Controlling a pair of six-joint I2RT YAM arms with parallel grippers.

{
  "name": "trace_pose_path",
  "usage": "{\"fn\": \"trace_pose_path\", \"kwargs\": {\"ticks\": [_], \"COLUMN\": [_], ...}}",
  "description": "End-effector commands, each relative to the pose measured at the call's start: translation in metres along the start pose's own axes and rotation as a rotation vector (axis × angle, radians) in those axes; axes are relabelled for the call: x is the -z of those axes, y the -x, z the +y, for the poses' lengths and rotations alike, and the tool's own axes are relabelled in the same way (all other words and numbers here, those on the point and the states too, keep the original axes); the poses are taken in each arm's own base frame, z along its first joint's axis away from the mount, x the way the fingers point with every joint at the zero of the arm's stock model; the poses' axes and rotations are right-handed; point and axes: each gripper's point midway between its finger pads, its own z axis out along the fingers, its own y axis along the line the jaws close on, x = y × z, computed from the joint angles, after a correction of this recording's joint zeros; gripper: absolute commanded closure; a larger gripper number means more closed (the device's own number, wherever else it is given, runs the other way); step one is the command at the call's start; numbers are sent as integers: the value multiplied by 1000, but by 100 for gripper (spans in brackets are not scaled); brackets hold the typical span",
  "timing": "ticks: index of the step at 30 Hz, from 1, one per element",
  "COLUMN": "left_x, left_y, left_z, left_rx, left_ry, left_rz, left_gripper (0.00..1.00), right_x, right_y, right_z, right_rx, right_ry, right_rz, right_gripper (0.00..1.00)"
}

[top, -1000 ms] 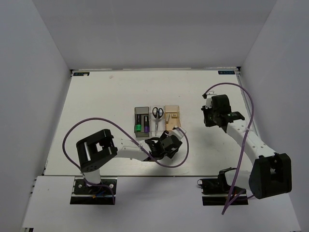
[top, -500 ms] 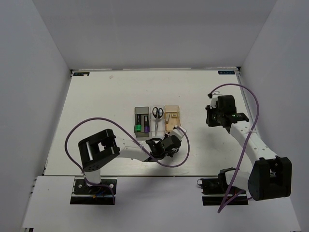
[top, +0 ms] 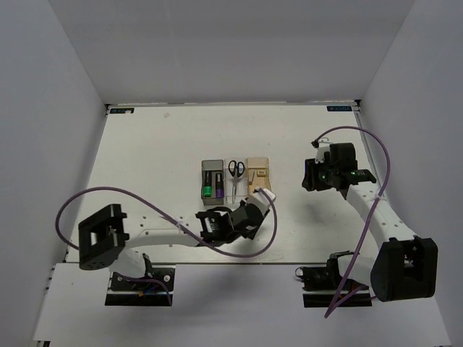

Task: Sort the stationery into containers
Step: Place the stationery into the container

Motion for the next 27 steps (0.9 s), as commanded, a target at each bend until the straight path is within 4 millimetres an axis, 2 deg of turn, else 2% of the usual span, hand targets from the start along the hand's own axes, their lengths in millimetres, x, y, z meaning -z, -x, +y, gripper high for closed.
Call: {"fn": "trace_pose_path", "kwargs": {"ticks": [1,2,3,4,5,7,8,10,11,12,14,15,20,21,27], "left_x": [28,28,30,35,32,35,34,29,28,19,17,6,-9,-13,-15], "left_y": [50,56,55,62,65,64,64,63,64,62,71,62,54,48,37], "left_z": [28,48,61,71,100,120,146,159,173,177,189,191,206,206,223], "left_rx": [77,112,127,154,209,264,306,348,376,382,410,404,436,437,478], "left_ry": [55,103,134,155,223,274,331,370,409,428,462,480,523,528,588], "left_rz": [-115,-128,-118,-136,-137,-131,-129,-109,-112,-86,-83,-47,20,42,73], "left_gripper": [100,100,100,100,100,100,100,100,100,100,100,100,100,94,86], "right_x": [5,6,5,6,7,6,7,6,6,6,7,7,8,7,9], "right_y": [2,1,1,1,1,1,1,1,1,0,0,0,1,0,-1], "right_z": [4,4,3,4,4,3,3,4,4,4,3,3,1,2,0], "right_rx": [-1,1,-2,-5,-4,-7,-10,-10,-12,-14,-18,-17,-25,-25,-36], "right_ry": [29,29,30,35,32,32,30,35,37,37,36,35,34,37,44], "right_rz": [-16,-17,-15,-15,-18,-19,-19,-20,-18,-17,-17,-19,-26,-20,-17], "right_gripper": [53,53,53,53,53,53,53,53,53,53,53,53,49,47,43]}}
